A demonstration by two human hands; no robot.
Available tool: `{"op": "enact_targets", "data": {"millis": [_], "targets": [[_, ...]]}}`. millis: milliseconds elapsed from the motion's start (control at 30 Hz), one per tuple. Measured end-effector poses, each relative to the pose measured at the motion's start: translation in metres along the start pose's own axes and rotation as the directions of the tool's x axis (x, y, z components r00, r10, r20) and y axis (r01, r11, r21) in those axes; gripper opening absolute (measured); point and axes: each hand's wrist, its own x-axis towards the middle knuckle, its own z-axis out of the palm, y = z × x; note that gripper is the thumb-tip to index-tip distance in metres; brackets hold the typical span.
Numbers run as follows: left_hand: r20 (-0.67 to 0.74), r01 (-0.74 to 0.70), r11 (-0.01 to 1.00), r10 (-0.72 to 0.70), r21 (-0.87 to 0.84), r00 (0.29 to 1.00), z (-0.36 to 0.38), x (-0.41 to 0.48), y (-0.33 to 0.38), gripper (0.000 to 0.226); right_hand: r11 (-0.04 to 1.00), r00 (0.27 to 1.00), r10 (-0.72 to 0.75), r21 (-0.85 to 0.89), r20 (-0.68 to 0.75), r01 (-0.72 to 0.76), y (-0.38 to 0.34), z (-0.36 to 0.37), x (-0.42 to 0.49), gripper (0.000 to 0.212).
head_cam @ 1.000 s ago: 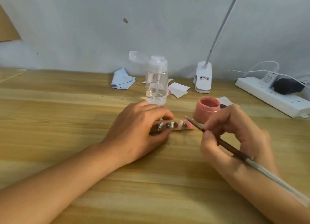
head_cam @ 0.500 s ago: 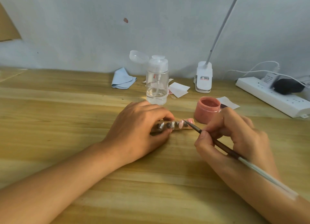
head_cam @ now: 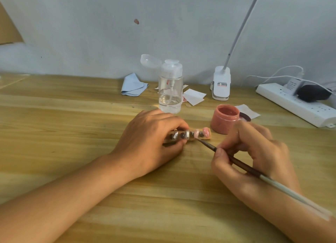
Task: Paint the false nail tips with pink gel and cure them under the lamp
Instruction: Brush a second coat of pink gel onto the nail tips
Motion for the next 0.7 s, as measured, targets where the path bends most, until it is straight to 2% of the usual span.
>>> {"op": "enact_targets", "data": {"millis": [133,300,433,600,700], "targets": [[-0.004,0.004,1.000,-0.004,-0.007,1.000,-0.0005,-0.0001,0.0003,0.017,0.999,0.999,0.033,-0.005,-0.033,-0.033,0.0014,0.0007,0.0002,0.012],[0.009,0.006,1.000,-0.006,-0.003,1.000,-0.0015,-0.0006,0.0008,0.016,0.999,0.999,0.031,-0.027,-0.011,-0.032,0.0016,0.0016,0.0016,0.011],[0.004,0.009,1.000,-0.009,-0.001,1.000,-0.0010,-0.0003,0.0021,0.016,0.999,1.000,0.027,0.032,0.015,-0.027,0.0031,0.0005,-0.0002,0.010],[0.006,0.010,1.000,-0.010,0.003,1.000,-0.0014,-0.0010,0.0013,0.016,0.996,0.996,0.081,0.035,-0.030,-0.080,0.0057,0.0008,0.0010,0.009],[0.010,0.007,1.000,-0.007,0.002,1.000,-0.0015,-0.0007,0.0011,0.016,0.998,0.998,0.060,0.019,-0.012,-0.060,0.0054,0.0016,0.0018,0.009]]}}
